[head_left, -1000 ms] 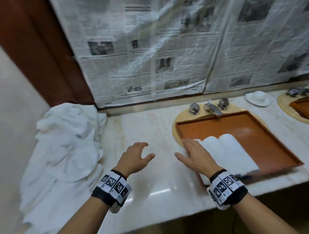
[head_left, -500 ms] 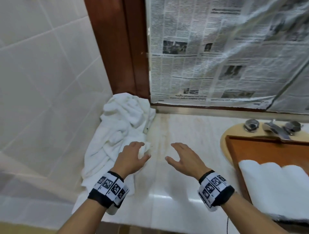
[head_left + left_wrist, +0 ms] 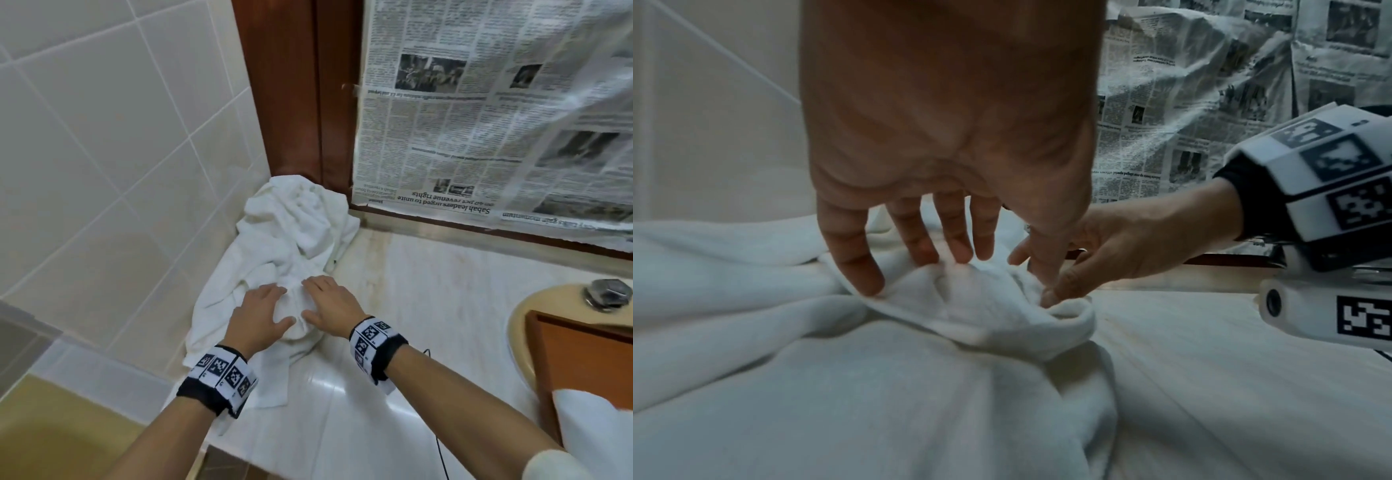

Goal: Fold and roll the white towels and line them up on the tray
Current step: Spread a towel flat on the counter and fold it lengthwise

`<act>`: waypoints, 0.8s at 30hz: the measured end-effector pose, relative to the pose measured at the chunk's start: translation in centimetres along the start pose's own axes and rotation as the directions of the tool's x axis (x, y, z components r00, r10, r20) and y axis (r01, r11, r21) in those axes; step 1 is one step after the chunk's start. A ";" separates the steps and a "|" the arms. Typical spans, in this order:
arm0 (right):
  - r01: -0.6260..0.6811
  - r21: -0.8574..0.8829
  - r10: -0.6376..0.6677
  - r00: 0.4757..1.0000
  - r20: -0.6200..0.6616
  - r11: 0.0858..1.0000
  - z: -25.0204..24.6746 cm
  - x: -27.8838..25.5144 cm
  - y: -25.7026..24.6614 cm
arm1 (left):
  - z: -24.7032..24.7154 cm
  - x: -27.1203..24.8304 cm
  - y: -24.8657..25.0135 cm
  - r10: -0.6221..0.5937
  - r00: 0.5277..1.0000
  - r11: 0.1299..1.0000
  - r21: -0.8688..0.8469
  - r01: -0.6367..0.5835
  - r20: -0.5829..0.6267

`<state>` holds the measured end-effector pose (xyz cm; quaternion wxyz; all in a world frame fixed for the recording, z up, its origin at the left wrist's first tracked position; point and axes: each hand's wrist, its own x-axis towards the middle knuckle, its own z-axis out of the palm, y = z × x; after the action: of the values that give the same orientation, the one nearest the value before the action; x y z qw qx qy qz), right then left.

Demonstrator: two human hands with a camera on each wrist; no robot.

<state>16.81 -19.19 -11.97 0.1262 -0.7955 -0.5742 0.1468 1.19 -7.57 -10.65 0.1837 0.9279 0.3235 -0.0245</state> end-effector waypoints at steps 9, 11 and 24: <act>0.011 0.146 -0.009 1.000 -0.013 0.989 1.1 0.8 0.2 | 0.6 -1.3 -1.1 0.019 1.000 0.999 -0.035 -0.019 -0.014; 0.040 0.232 -0.023 0.997 -0.075 0.972 -0.2 -0.2 0.1 | 0.6 -1.8 -1.2 0.025 1.000 0.999 -0.038 -0.026 -0.005; 0.010 0.347 0.132 0.914 -0.384 0.938 -10.8 -12.3 -2.4 | -2.0 -6.2 -2.4 0.250 0.914 0.912 -0.238 -0.333 -0.320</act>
<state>15.17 -30.47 -0.01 0.3726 -0.7922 -0.4763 0.0819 -5.33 -8.75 -8.52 0.2698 0.9233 0.2028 0.1832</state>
